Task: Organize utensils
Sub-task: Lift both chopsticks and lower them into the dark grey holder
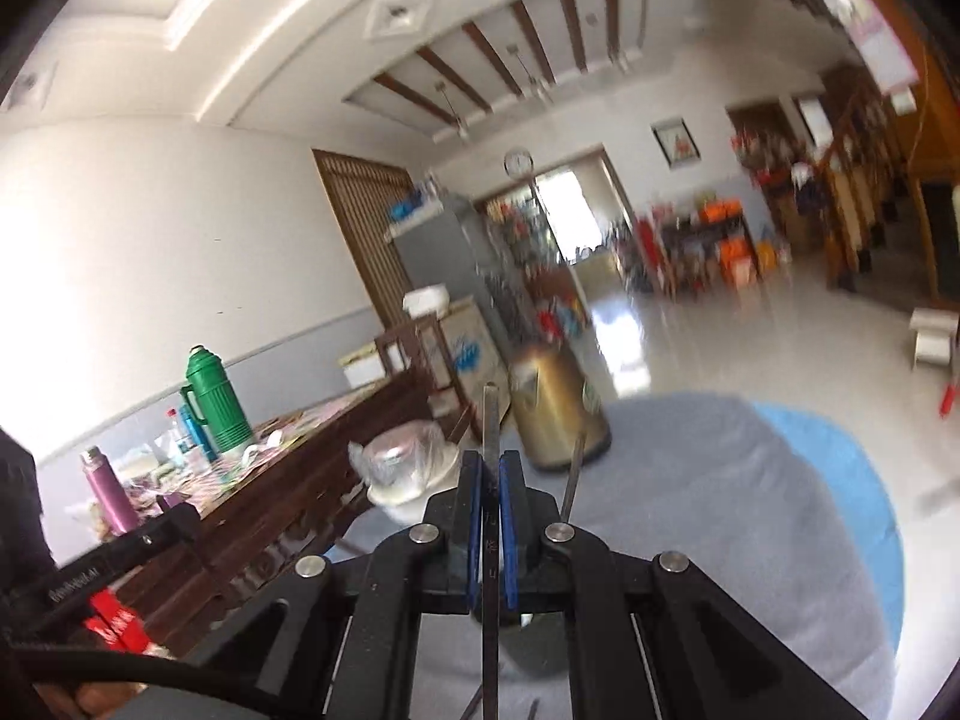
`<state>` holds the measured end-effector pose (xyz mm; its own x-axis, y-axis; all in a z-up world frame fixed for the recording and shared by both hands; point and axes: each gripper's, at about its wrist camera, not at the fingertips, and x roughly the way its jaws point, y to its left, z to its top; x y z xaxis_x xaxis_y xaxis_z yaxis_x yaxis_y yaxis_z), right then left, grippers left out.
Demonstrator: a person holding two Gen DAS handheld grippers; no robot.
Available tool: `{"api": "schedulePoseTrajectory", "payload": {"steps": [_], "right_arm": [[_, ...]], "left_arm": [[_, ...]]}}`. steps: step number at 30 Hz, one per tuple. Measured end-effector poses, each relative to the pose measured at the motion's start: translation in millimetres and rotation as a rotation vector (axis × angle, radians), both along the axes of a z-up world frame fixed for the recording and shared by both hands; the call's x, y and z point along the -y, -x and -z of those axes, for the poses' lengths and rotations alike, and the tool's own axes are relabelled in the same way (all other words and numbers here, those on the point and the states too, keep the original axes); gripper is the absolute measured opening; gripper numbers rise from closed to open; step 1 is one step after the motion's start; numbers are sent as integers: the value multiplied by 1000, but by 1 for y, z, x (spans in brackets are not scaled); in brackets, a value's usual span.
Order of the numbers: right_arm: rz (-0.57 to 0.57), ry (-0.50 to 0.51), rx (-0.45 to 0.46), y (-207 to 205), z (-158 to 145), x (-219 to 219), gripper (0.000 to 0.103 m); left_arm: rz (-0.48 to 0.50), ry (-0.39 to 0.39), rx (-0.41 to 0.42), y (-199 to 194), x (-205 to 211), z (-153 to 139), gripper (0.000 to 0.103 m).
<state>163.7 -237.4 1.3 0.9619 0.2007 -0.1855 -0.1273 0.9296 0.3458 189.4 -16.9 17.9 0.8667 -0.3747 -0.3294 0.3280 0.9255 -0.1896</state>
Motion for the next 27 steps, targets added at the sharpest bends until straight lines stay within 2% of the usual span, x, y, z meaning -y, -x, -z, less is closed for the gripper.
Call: {"api": "schedulePoseTrajectory", "payload": {"steps": [8,16,22,27], "right_arm": [[48,30,96,-5,-5,-9,6],[142,41,263,-17,-12,-15,6],[194,-3,307,-46,-21,-18,6],[237,-18,313,-70,-20,-21,6]], "left_arm": [[33,-15,31,-8,12,-14,6],[61,22,73,-31,17,-40,6],[49,83,93,-59,18,-54,6],[1,94,95,-82,26,-48,6]]}}
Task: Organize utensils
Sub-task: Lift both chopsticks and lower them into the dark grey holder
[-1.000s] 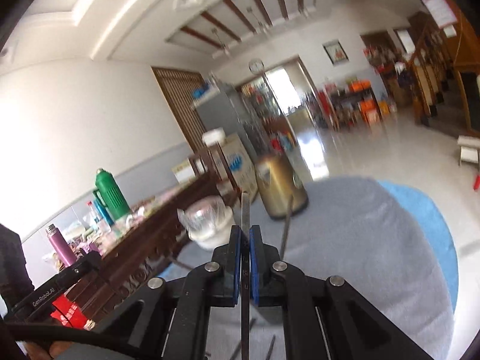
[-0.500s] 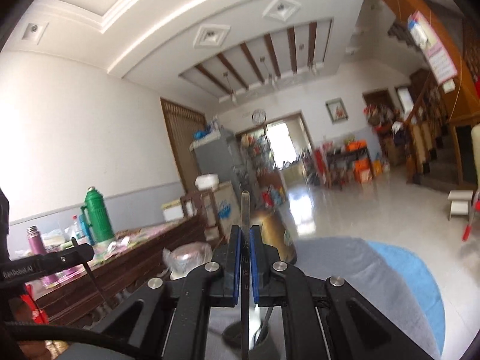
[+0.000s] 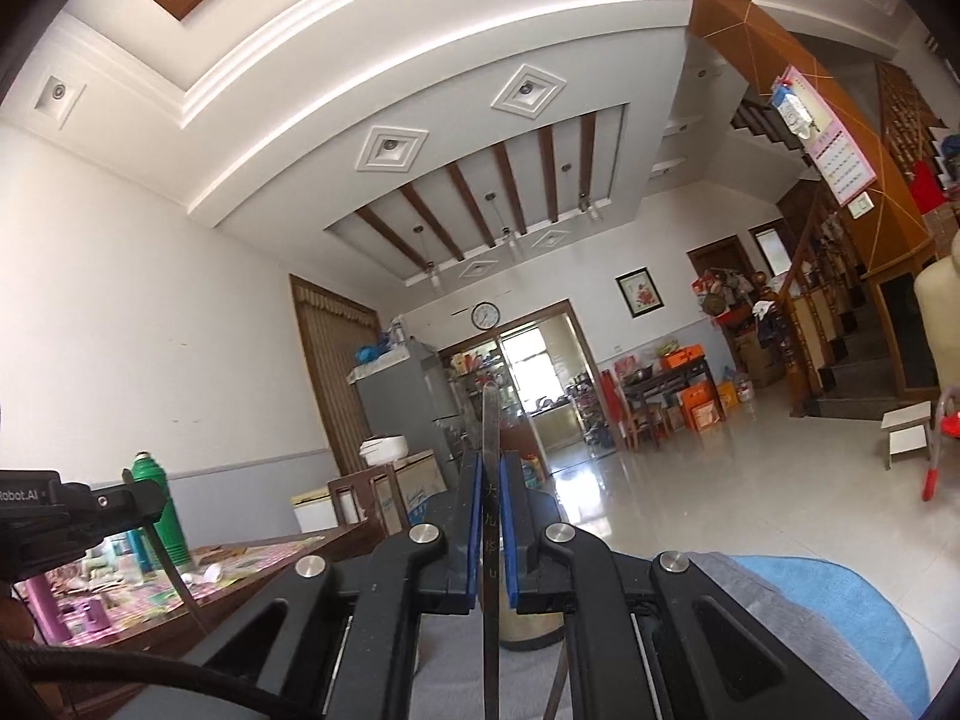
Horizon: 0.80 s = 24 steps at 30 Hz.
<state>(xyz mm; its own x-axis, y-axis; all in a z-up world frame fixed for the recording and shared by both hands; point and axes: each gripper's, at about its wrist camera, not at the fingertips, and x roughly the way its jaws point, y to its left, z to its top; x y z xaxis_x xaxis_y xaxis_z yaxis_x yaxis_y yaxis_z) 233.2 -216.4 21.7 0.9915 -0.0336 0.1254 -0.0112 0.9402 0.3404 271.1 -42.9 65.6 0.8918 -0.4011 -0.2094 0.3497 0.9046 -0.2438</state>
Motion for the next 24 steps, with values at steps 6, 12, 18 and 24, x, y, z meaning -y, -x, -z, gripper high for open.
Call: {"api": "schedulePoseTrajectory", "payload": {"steps": [6,12,18,24], "right_arm": [[16,-6,-33,-21,11,-6,6],[18,38,-88,-30,29,-15,6],[10,44,-136,-27,43,-8,6],[-2,59,-174,-21,48,-3,6]], "left_arm": [[-58,3,-11,-18,11,20,6],[-83,8,-86,-38,16,48,6],[-99,-21,-132,-42,21,63,6],[-95,-60,-152,-37,26,66,6]]}}
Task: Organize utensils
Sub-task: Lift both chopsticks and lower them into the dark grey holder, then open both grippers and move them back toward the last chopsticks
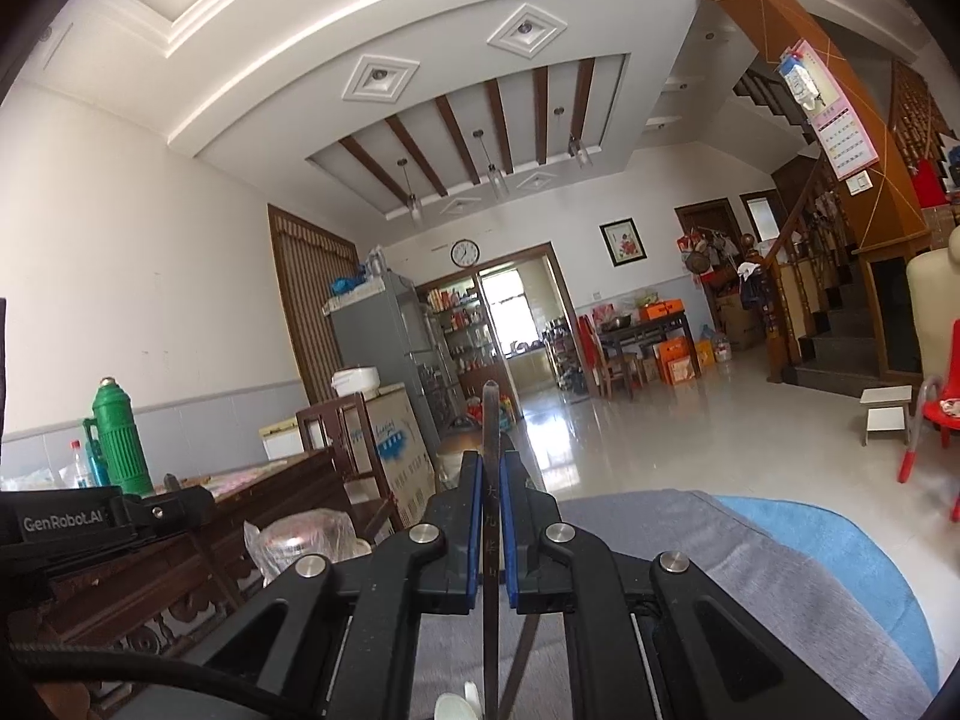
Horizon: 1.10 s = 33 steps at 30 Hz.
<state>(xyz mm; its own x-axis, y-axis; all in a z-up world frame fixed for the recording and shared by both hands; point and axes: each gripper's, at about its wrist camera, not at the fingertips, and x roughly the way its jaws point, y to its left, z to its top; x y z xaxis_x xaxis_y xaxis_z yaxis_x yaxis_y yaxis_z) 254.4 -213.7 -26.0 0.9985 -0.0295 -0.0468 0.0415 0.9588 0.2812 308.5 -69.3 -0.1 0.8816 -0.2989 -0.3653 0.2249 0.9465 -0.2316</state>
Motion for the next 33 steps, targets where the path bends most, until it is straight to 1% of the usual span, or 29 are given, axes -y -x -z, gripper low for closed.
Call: {"api": "schedulePoseTrajectory", "payload": {"steps": [7,17,21,25,33], "right_arm": [[-23,4,-16,11,0,5,6],[-54,11,-31,33,0,4,6],[-68,9,-43,37,-1,6,7],[-83,0,-57,38,1,5,7],[-114,-7,-77,43,1,4,8]], "left_arm": [[23,-21,1,13,3,-2,6],[33,-79,3,33,13,-1,6],[22,-115,10,40,16,-1,6],[13,-133,5,44,16,-1,6],[-34,-184,6,53,14,-2,6]]}}
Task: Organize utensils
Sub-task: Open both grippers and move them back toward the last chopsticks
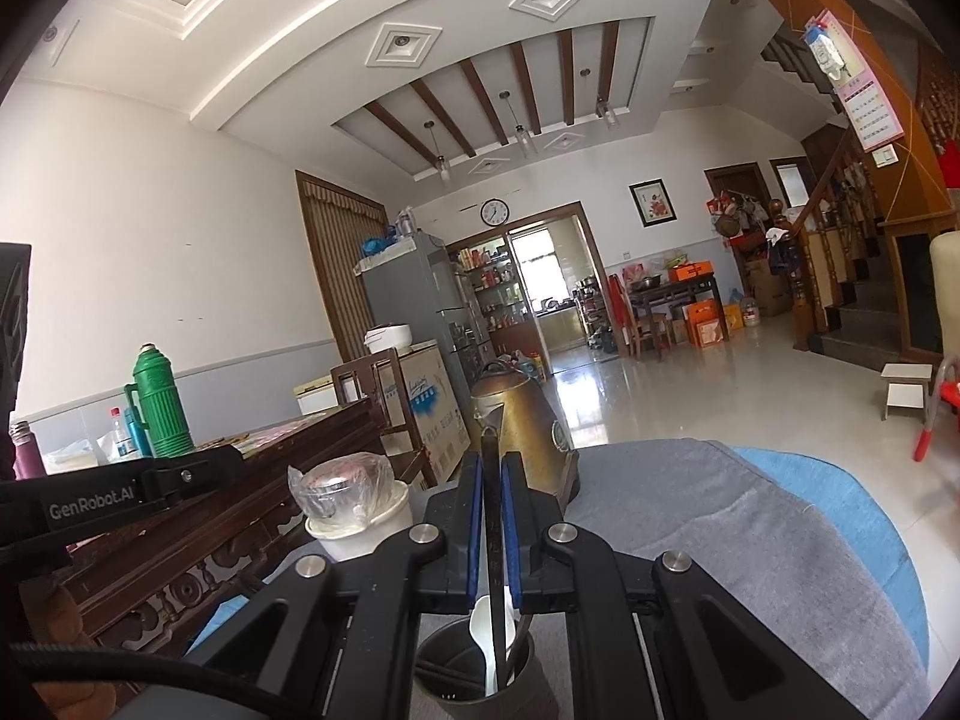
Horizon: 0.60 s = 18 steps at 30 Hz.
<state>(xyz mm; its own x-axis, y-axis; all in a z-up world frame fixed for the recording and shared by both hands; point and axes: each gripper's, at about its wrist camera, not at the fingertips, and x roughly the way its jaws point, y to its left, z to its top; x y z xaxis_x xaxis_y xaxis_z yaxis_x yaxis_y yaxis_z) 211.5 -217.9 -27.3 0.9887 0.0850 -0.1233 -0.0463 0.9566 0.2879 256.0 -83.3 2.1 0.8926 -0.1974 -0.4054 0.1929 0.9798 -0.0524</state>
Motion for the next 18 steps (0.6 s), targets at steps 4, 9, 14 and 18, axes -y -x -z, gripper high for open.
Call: {"api": "schedulePoseTrajectory", "payload": {"steps": [4,9,14,18], "right_arm": [[-15,-27,-21,3,-1,6,8],[-32,-82,-40,9,-2,17,15],[-55,-134,-55,23,0,31,39],[-68,-142,-55,38,4,37,66]], "left_arm": [[-20,-25,-1,5,-3,-2,19],[-44,-77,46,23,-2,-5,61],[-42,-141,108,50,0,-4,76],[-37,-169,104,68,-6,4,81]]}}
